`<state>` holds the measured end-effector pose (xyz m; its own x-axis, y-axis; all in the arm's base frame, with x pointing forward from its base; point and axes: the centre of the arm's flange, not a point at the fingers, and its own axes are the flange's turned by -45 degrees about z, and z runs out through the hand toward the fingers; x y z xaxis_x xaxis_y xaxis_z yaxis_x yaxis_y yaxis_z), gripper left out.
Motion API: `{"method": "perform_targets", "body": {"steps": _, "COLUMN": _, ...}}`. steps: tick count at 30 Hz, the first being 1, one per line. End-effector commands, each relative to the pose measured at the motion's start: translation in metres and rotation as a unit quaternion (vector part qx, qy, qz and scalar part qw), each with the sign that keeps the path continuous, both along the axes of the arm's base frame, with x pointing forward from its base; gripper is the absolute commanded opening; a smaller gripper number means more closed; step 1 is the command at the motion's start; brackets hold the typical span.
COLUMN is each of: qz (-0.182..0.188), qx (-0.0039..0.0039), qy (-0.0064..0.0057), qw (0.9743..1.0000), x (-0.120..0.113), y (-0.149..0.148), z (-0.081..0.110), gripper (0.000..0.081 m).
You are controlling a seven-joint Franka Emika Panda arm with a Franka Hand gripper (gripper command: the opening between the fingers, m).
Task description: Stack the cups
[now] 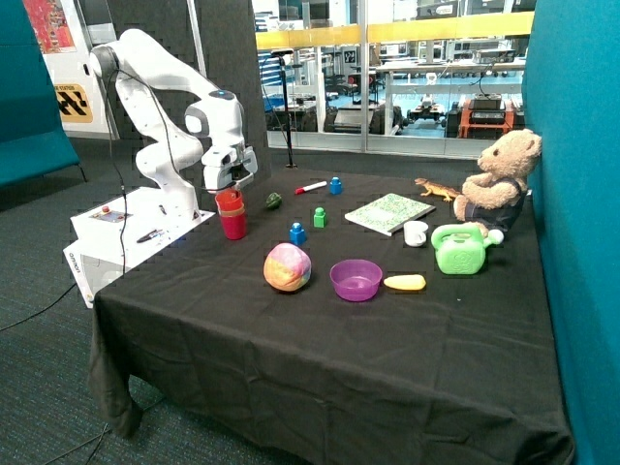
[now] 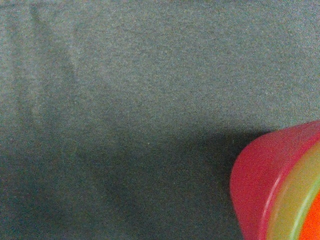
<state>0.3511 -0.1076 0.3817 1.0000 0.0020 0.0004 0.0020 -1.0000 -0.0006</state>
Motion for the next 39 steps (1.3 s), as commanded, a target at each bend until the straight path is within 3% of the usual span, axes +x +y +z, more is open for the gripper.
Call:
{"method": "perform_targets", "body": {"steps": 1, "qz": 0.008, "qx": -0.00031, "qy": 0.0002, "qw": 1.0000, "x": -0.001, "y": 0.002, "z": -0.001, "gripper": 0.0501}}
{"method": "perform_targets", "body": {"steps": 8, "qz": 0.024, "qx": -0.00032, "qy": 0.0002, "qw": 0.9997, "x": 0.002, "y": 0.006, "z": -0.002, "gripper": 0.0705}}
{"method": "perform_targets", "body": {"steps": 14, "qz": 0.021, "qx": -0.00032, "qy": 0.0002, "qw": 0.9998, "x": 0.004, "y": 0.008, "z": -0.001, "gripper": 0.0767}}
{"method": "perform_targets", "body": {"steps": 26, "qz": 0.022, "qx": -0.00032, "qy": 0.0002, "qw": 0.9997, "x": 0.002, "y": 0.003, "z": -0.003, "gripper": 0.0805}}
{"method": "perform_targets", "body": {"steps": 39, "qz": 0.027, "qx": -0.00032, "qy": 0.0002, "qw": 0.9996, "x": -0.001, "y": 0.000, "z": 0.011, "gripper": 0.0743}}
